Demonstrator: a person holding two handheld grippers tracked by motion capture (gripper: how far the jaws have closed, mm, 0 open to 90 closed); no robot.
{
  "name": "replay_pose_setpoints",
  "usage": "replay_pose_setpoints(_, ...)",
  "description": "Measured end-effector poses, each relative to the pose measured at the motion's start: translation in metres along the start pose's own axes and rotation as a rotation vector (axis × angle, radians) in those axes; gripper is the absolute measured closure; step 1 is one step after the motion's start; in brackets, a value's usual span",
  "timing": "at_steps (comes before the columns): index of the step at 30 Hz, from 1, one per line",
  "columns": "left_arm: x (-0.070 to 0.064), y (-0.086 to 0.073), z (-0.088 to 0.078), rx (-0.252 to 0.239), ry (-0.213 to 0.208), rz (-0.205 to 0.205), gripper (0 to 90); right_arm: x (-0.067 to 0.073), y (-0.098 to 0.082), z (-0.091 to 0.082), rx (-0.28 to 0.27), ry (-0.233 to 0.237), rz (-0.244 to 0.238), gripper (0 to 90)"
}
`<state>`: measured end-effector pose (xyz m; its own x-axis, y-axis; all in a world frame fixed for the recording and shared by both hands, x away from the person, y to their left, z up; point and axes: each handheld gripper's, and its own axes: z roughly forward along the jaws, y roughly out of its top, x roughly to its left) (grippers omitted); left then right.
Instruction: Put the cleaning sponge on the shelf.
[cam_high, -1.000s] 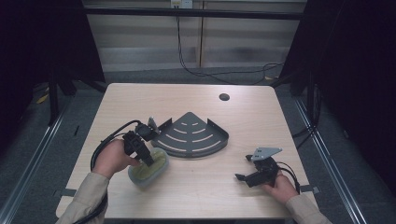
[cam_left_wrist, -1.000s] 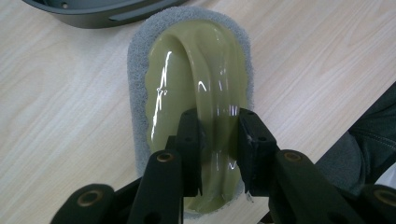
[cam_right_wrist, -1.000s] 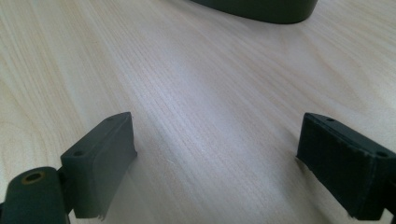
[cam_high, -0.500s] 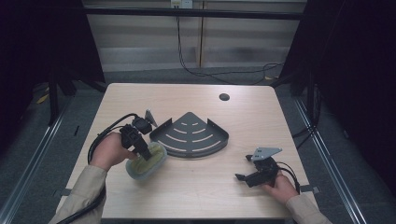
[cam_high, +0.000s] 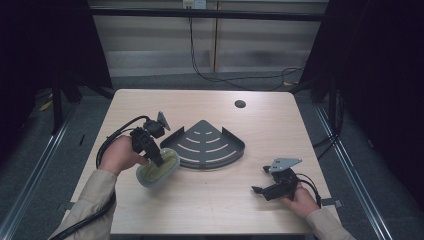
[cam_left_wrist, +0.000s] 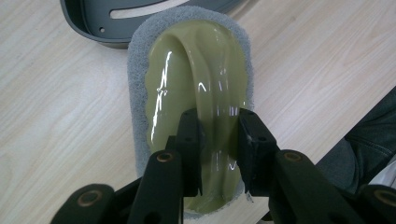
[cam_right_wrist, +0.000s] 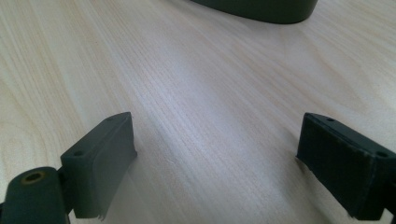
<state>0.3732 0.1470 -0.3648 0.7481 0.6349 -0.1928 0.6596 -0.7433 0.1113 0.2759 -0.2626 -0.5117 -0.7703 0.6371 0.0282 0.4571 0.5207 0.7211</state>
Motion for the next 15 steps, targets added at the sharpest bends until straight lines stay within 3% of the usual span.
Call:
replay_pose_setpoints(5,0.003,0.000,-0.006,-0.015,-0.002,-0.022,72.4,0.000,0.000,0.000,0.000,0.000,-0.001,10.6)
replay_pose_setpoints(15,0.009,0.005,-0.017,-0.013,-0.006,-0.026,72.5,0.000,0.000,0.000,0.000,0.000,-0.002,10.6)
